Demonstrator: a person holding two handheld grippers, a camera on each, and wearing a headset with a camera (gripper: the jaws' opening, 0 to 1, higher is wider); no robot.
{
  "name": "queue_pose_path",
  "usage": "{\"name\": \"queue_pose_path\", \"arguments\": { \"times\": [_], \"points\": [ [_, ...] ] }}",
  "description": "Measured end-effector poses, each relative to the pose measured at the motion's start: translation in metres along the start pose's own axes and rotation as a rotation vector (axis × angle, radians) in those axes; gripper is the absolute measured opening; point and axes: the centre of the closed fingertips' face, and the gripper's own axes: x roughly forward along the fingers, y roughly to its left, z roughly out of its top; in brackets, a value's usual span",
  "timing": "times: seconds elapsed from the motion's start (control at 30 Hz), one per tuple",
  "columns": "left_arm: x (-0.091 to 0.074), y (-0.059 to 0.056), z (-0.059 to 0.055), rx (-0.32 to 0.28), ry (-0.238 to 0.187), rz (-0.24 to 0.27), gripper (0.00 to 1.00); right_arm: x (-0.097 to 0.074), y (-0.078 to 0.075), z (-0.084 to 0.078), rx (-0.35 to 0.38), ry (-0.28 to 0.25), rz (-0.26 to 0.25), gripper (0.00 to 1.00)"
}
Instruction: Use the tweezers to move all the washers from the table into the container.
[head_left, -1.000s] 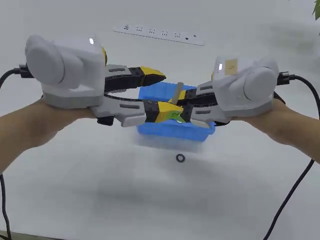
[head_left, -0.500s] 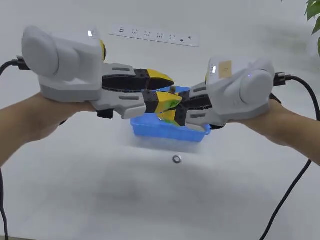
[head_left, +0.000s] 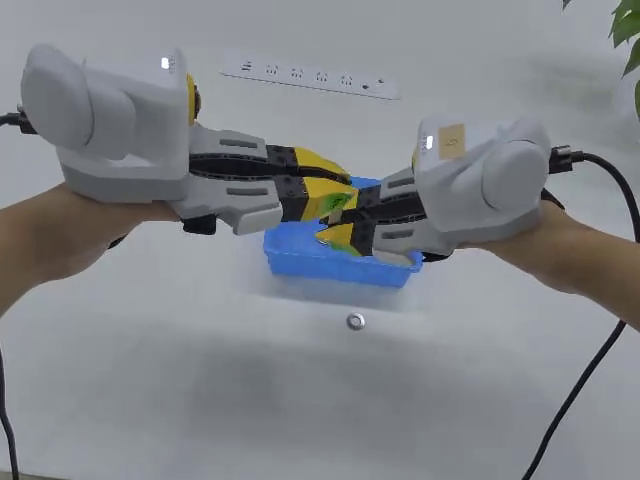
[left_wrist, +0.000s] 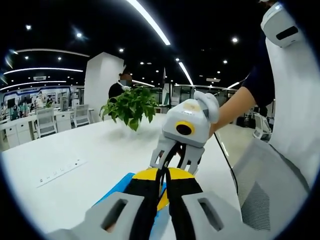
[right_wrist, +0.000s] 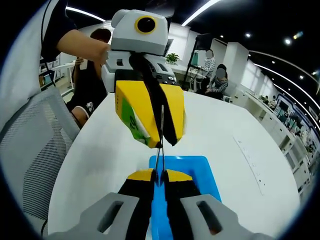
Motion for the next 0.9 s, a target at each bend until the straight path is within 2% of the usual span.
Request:
{"name": "queue_pose_path", "arguments": {
  "times": [0.13,0.2,0.23,0.43,0.67,0.77,0.9],
  "points": [
    [0.000,-0.001,-0.001,0.055,0.015,-0.005,0.07,-0.001,0.002,-0.001,0.001,-0.001,0.007,0.09],
    [0.002,-0.005,0.000,0.106,0.027,-0.010,0.06,-0.001,0.003,-0.001,-0.002,0.000,0.008,0.09],
    [0.002,-0.003,0.000,0.127,0.034,0.000,0.05,-0.002,0.003,-0.002,-0.004,0.003,0.009,0.10],
    [0.003,-0.007,0.002,0.142,0.028,-0.010,0.05,-0.006,0.004,-0.001,0.003,-0.001,0.000,0.11],
    [0.008,-0.012,0.004,0.167,0.030,-0.023,0.05,-0.013,0.008,-0.003,0.053,0.003,-0.013,0.14],
    [0.009,-0.013,0.005,0.172,0.026,-0.022,0.05,-0.017,0.010,-0.003,0.079,0.006,-0.020,0.22],
    [0.011,-0.016,0.007,0.175,0.025,-0.028,0.05,-0.022,0.015,-0.005,0.089,0.011,-0.019,0.24]
  ]
}}
